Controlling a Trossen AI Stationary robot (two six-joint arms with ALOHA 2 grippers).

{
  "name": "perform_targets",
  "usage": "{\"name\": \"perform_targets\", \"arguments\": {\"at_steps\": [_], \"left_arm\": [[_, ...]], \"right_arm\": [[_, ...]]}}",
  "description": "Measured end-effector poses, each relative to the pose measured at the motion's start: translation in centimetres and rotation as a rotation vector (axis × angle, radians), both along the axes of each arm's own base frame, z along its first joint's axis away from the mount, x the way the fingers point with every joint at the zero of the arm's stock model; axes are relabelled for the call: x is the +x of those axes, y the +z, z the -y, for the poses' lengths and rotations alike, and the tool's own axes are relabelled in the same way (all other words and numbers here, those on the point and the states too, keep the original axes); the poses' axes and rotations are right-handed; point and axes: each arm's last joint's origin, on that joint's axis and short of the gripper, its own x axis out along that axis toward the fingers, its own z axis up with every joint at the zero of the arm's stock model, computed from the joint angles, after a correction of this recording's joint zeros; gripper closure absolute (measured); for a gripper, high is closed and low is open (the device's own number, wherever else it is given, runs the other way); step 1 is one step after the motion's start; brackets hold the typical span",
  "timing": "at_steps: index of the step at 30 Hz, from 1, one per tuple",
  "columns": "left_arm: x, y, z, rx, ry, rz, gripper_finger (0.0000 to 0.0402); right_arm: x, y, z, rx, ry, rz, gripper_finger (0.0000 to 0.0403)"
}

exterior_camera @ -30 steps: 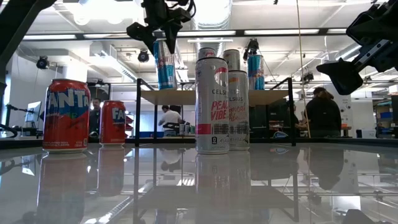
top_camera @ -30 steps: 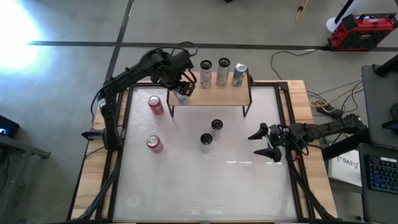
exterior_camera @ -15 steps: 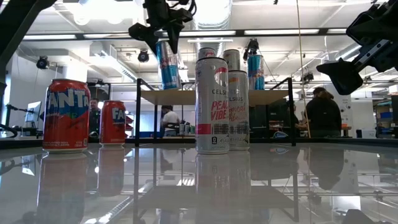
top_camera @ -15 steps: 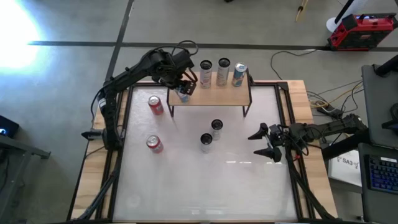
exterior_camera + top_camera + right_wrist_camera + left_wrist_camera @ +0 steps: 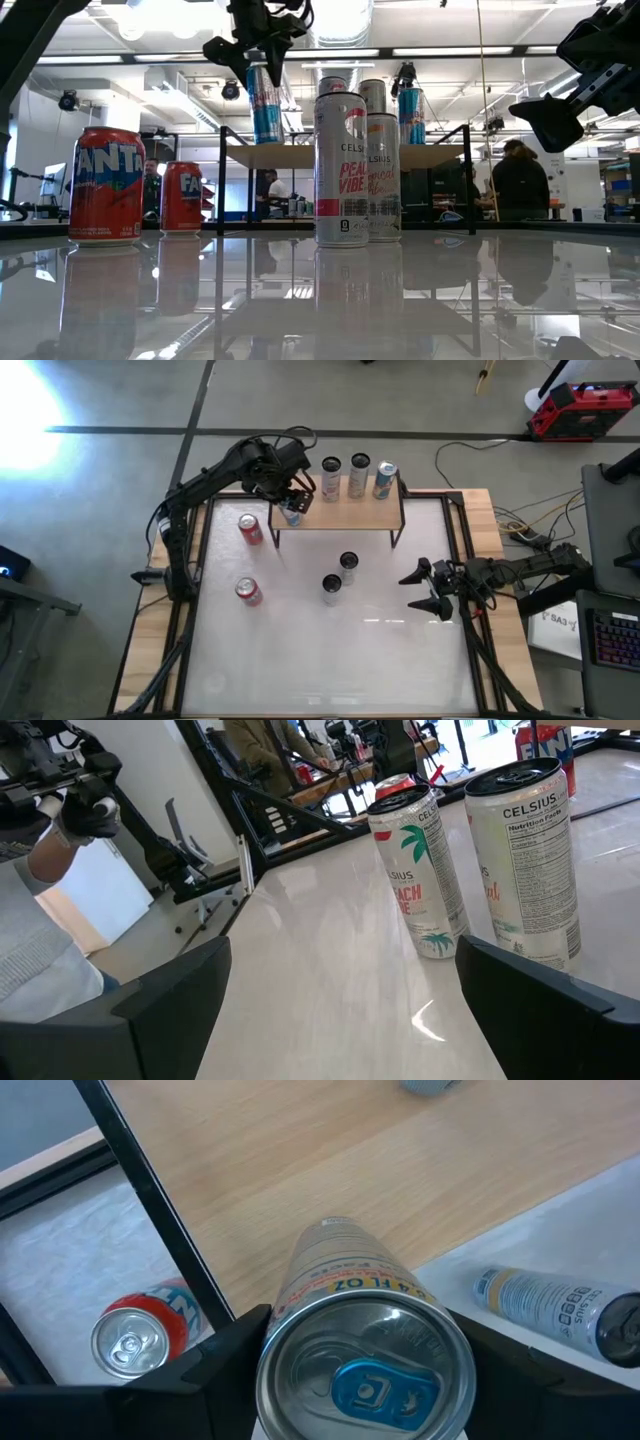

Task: Place canned beverage on shelf
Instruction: Put the blue soda can on the shelf aligned with the other blue soda can

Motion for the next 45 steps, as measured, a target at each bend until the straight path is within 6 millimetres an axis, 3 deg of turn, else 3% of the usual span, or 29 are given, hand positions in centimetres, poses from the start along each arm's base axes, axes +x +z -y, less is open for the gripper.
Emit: {"name": "perform_targets", "arguments": {"at_steps": [16, 25, 45], "left_arm": [[1.3, -1.7, -0.7, -0.021, 0.014, -0.045, 0.0123], [1.5, -1.9, -0.6, -0.005, 0.144, -0.039, 0.0122], [3.4, -1.8, 4.3, 0.253, 0.323, -0.034, 0.0122]], "right_arm": [[0.0, 0.0, 0.0, 0.0, 0.0, 0.0, 0.0033], [0.0, 0.0, 0.0, 0.0, 0.0, 0.0, 0.0033], [0.0, 0.0, 0.0, 0.0, 0.0, 0.0, 0.0033]]}}
